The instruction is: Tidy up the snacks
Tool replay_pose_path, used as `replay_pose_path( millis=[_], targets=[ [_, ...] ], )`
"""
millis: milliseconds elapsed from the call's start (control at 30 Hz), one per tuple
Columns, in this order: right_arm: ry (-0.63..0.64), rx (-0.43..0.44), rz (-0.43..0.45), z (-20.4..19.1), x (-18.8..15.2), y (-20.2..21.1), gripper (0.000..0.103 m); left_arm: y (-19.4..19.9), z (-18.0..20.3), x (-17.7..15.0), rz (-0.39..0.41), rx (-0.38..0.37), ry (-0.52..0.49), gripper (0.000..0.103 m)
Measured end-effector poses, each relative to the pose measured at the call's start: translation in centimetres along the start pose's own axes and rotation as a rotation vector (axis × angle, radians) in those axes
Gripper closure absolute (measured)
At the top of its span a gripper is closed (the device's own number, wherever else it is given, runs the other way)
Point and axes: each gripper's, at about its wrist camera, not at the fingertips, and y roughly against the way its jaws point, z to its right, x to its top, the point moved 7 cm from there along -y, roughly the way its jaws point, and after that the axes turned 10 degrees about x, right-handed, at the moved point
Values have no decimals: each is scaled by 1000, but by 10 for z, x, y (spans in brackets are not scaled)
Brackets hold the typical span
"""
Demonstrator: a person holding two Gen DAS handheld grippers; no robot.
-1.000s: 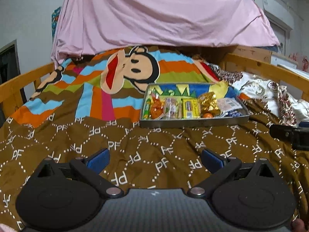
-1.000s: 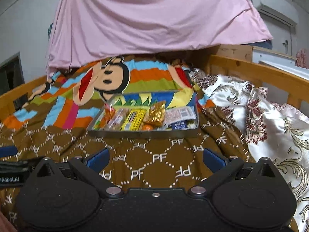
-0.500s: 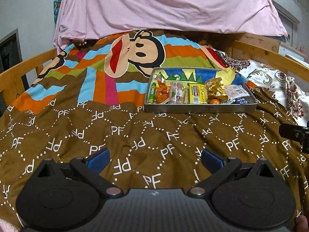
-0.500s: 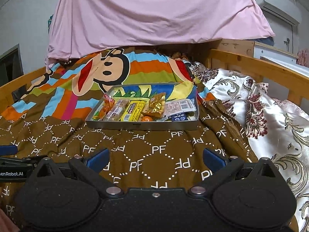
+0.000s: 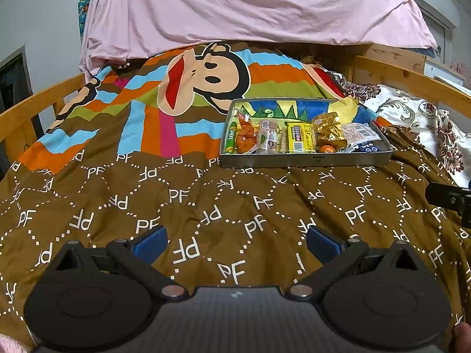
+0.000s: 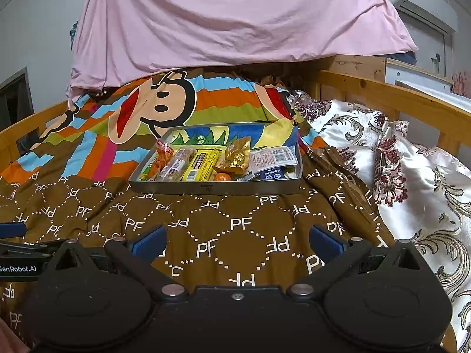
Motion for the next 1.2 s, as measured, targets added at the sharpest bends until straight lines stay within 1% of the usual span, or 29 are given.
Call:
replay_pose_path(
  millis=[1200],
  targets=[
    [-3, 3, -17, 0, -5, -3, 1, 0, 1, 0, -2, 2, -2, 0]
  ],
)
